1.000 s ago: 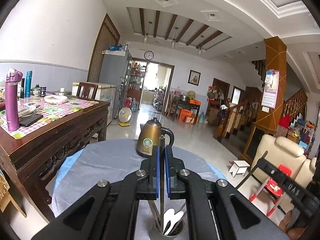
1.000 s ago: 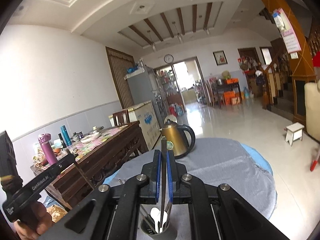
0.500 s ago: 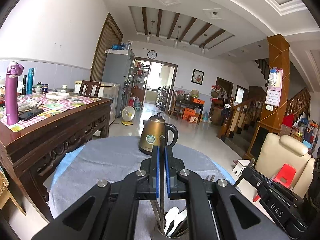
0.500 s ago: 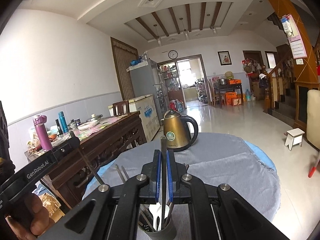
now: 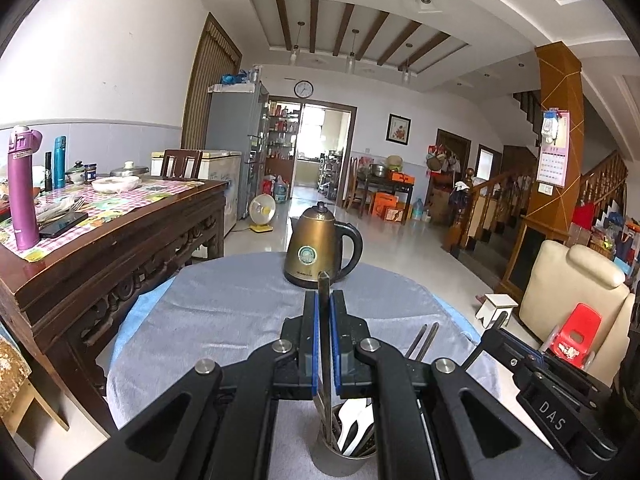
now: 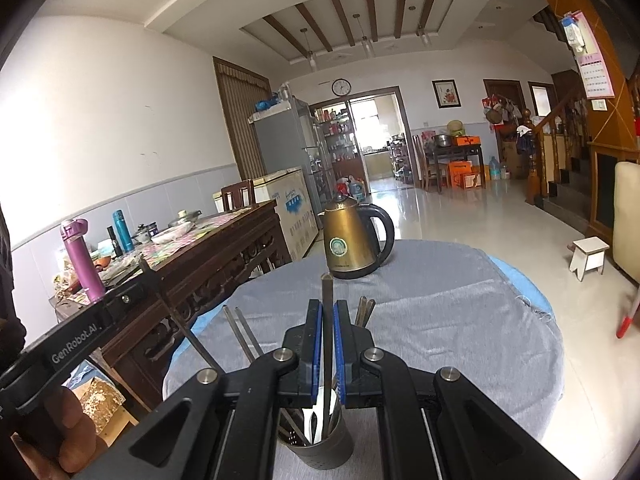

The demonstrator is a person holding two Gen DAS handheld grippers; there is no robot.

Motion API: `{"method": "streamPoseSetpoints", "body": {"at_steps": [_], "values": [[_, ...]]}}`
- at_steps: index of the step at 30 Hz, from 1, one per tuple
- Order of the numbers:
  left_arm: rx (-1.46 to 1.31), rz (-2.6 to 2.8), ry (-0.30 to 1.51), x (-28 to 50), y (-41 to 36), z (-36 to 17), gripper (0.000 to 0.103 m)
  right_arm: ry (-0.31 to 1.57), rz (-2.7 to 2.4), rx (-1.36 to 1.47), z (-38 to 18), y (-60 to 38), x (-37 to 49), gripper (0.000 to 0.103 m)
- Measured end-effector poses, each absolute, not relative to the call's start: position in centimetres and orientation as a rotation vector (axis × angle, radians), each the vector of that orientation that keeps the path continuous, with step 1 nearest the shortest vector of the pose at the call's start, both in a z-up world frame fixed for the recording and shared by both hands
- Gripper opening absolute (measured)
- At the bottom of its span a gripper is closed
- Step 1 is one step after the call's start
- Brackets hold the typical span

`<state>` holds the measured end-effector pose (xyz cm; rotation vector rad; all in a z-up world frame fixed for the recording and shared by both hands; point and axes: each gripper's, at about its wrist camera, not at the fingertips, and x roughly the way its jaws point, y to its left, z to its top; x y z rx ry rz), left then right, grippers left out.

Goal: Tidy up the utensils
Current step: 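Open both tools to release the chopsticks into the grey cup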

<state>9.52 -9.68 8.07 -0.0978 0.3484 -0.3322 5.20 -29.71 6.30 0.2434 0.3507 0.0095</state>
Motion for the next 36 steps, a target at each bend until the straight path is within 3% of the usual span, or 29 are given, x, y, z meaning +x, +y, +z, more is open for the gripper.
{"method": "streamPoseSetpoints", "body": {"at_steps": [36], "values": [[-0.106,-0.337,0.441,11.2,-9.1,6.2,0.006,0.435,0.065,0.251,4.6,-27.9,6.7,0.007]]}}
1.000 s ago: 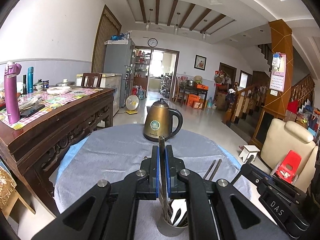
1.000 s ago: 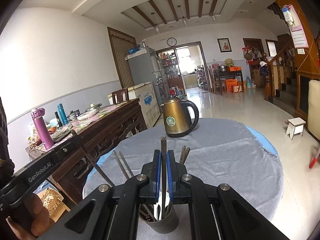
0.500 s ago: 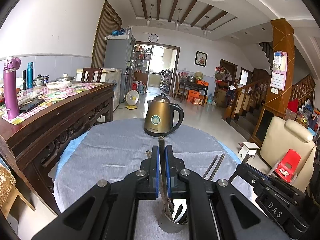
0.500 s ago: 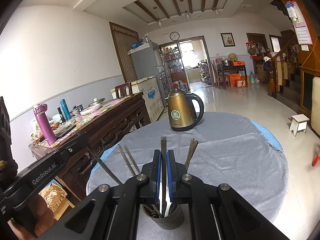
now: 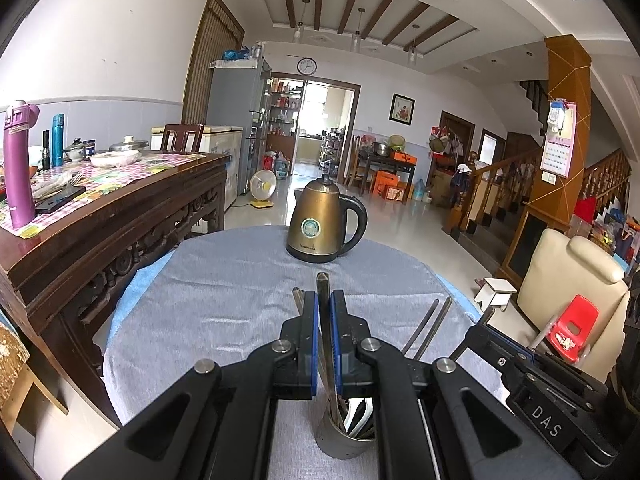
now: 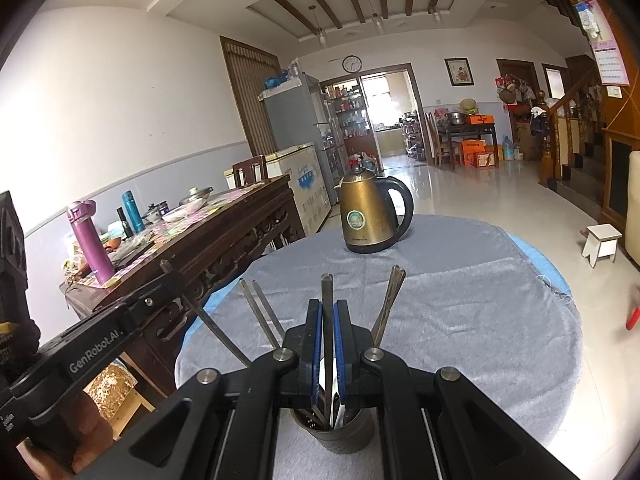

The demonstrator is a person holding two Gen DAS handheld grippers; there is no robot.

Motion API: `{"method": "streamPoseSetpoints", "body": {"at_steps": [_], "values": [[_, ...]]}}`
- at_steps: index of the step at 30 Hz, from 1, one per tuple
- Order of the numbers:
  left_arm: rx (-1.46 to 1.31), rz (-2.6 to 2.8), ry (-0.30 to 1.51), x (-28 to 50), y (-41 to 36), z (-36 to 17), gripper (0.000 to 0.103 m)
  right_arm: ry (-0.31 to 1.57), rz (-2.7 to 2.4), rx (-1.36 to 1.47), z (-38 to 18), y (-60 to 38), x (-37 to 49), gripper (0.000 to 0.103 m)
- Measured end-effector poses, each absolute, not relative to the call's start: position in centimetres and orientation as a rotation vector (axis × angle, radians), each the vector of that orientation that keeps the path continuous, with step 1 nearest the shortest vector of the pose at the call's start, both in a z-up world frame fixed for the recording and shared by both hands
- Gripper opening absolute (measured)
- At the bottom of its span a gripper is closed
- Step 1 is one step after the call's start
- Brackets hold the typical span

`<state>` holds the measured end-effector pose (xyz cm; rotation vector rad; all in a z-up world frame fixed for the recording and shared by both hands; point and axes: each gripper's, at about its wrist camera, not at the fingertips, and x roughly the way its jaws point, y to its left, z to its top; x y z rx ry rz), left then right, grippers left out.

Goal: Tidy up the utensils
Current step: 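Open both tools to release the chopsticks into the grey cup, then open both tools and pull back from the grey cup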

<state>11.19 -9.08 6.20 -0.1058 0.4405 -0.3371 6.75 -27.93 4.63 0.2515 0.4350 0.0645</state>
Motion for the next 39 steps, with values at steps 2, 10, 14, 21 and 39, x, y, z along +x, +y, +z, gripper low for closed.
{"method": "streamPoseSetpoints", "body": {"at_steps": [2,10,14,21,39], "values": [[-0.105,-0.341,0.441,11.3,-9.1,6.2,0.006,0.438,0.064,0.252,4.6,-27.9,6.7,0.007],[-0.105,-0.343,0.443,11.3,-9.0,5.9,0.006,0.453,0.070,0.255,4.2,-27.7,7.0,0.007],[-0.107,-0.343,0.444,11.3,-9.1,5.9,0.006,0.457,0.071,0.254,4.1,-27.6,7.0,0.007],[-0.143,-0.373,0.472,11.5,-8.9,5.7,0.006,0.468,0.068,0.256,3.7,-27.4,7.2,0.007],[-0.181,-0.418,0.541,12.3,-8.8,4.7,0.006,0.474,0.061,0.274,3.5,-27.9,7.2,0.007]]}}
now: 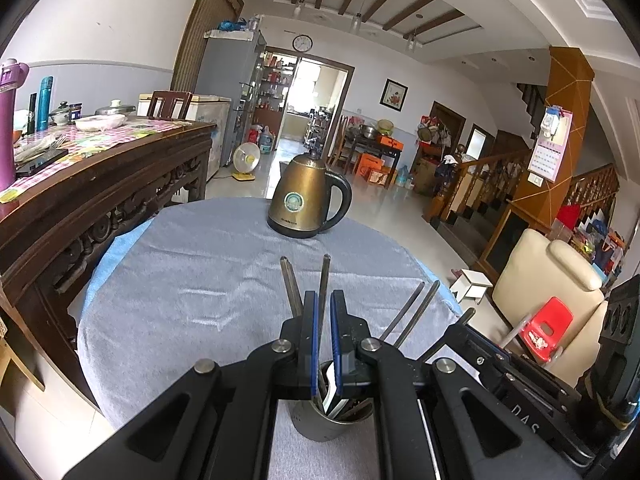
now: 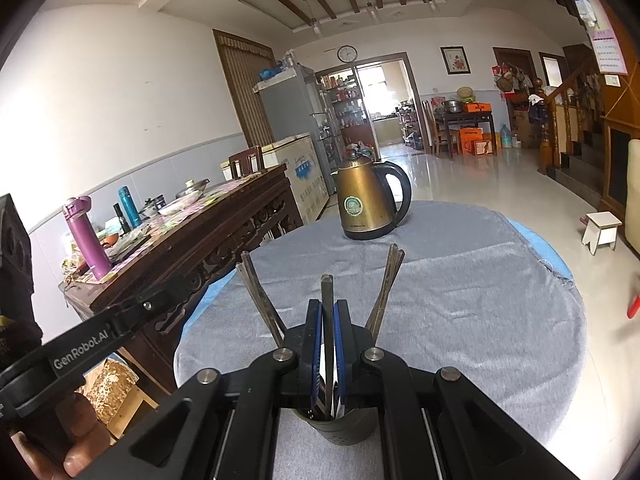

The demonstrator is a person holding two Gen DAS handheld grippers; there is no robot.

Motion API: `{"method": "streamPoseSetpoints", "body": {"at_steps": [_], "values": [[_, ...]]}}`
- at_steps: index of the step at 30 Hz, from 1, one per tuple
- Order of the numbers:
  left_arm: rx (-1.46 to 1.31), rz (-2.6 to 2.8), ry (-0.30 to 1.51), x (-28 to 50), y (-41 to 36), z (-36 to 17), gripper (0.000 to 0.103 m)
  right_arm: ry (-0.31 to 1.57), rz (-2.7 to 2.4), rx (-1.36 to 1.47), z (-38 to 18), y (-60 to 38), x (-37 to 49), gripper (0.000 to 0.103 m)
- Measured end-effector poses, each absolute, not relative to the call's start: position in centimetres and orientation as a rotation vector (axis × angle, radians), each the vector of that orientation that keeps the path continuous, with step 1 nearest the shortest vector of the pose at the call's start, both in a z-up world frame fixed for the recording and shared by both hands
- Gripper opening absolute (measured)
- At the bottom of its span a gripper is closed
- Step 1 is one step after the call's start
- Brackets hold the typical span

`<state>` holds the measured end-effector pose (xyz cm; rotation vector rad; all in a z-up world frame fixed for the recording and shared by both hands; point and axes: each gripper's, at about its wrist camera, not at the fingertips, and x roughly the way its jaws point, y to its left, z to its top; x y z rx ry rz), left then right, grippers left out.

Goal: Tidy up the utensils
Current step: 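Open both tools and pull back from the grey cup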

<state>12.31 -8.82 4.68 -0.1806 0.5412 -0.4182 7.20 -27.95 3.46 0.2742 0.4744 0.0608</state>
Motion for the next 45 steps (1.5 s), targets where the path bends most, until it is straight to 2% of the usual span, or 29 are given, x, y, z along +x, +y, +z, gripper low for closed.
{"method": "streamPoseSetpoints", "body": {"at_steps": [24,26,27,29,31,32,34,38,40,45], "values": [[-0.056,-0.282,0.637,12.9,-8.2,1.1,0.008,0.532,0.051,0.324,2.3,-28.7,8.0,0.008],[-0.055,-0.274,0.645,13.0,-8.1,0.9,0.017,0.541,0.055,0.328,2.1,-28.6,8.1,0.008],[-0.055,-0.270,0.647,13.1,-8.0,0.8,0.025,0.543,0.055,0.330,2.1,-28.6,8.2,0.011],[-0.051,-0.258,0.648,13.0,-8.0,0.7,0.034,0.544,0.057,0.338,2.0,-28.7,8.2,0.023],[-0.045,-0.251,0.651,13.0,-8.0,0.6,0.045,0.536,0.052,0.345,2.1,-28.8,8.1,0.053],[-0.039,-0.245,0.656,13.0,-8.1,0.5,0.050,0.518,0.049,0.352,2.2,-28.9,7.8,0.059],[-0.031,-0.231,0.660,13.0,-8.2,0.3,0.064,0.469,0.045,0.356,2.7,-29.1,7.1,0.060],[-0.013,-0.205,0.653,12.8,-8.1,0.2,0.069,0.374,0.000,0.362,3.8,-30.1,5.6,0.060],[-0.006,-0.202,0.650,12.8,-8.1,0.3,0.075,0.358,-0.016,0.377,4.0,-30.9,5.3,0.060],[0.027,-0.181,0.648,12.4,-8.2,0.5,0.075,0.384,-0.047,0.406,3.5,-32.9,5.1,0.060]]}}
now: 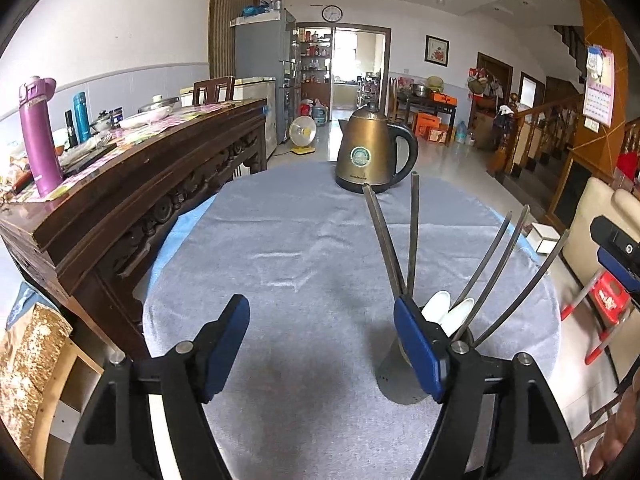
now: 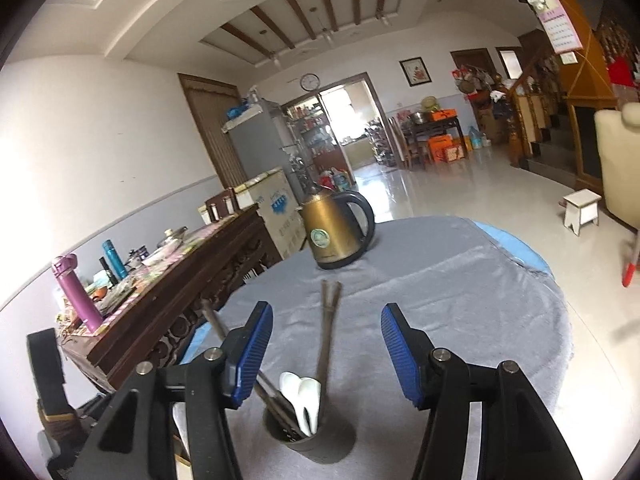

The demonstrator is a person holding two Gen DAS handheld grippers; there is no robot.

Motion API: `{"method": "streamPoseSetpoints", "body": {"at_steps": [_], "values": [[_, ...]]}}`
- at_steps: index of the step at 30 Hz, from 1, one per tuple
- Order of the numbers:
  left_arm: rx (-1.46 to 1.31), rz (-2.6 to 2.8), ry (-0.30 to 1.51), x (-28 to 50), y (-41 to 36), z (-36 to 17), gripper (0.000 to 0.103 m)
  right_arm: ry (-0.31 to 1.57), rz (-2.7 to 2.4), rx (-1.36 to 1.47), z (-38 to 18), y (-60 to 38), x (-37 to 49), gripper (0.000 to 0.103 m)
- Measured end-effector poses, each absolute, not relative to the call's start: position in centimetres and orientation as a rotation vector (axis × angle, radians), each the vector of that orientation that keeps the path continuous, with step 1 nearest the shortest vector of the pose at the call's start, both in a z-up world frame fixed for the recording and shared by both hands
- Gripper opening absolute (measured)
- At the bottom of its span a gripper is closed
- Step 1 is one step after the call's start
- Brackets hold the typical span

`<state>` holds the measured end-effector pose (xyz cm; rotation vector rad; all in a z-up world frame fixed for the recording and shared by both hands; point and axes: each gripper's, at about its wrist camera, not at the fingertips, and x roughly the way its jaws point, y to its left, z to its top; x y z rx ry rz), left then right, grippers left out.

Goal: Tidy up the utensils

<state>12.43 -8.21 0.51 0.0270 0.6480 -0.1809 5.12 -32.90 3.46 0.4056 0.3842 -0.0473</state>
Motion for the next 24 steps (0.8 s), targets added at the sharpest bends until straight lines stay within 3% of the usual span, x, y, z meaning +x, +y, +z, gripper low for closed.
{"method": "streamPoseSetpoints", "body": {"at_steps": [6,10,24], "values": [[0.080,-0.152,0.639,11.8,-8.1,0.8,0.078,0.456,-0.037,0.410,2.2,-34.1,4.7,0.060],[0.097,-0.134,0.604,10.9,-7.6,1.3,0.087,0.506,-0.023,0.375,1.1,-33.8,4.2,0.069],[0.195,-0.122,0.627,8.7,-7.7,0.6,0.092,0.583,0.040,0.297,-1.0,-30.8,3.0,0.069]]}}
